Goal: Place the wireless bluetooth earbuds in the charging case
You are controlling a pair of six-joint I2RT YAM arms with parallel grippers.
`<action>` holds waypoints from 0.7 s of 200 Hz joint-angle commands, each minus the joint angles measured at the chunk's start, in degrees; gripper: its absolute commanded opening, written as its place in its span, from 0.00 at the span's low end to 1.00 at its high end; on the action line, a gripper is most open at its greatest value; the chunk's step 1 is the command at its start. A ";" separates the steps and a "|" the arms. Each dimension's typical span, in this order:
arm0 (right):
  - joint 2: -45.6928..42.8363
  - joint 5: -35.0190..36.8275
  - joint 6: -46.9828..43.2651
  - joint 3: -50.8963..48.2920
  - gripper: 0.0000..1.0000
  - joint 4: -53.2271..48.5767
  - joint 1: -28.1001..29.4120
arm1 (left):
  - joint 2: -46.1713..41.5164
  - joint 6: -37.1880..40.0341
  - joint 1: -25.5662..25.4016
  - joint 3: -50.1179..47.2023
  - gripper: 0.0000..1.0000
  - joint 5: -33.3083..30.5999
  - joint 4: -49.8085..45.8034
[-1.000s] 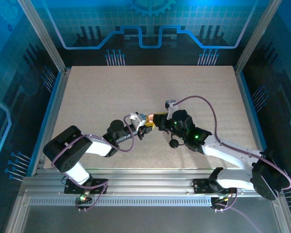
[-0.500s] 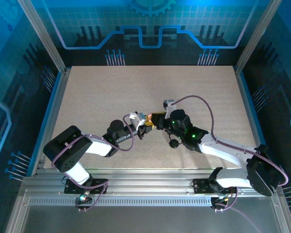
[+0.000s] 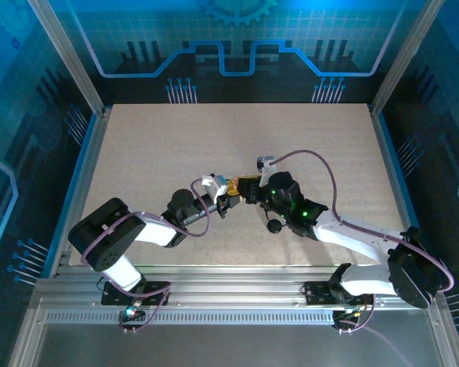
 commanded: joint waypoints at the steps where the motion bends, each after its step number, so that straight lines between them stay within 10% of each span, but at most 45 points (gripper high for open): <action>1: -1.31 -1.84 0.80 -1.08 0.23 0.53 0.92 | -0.09 -0.28 -0.56 1.08 0.11 -0.76 4.24; 140: -7.84 -11.80 4.51 -2.17 0.50 0.35 -3.87 | -1.50 2.63 -0.56 0.82 0.11 0.99 3.34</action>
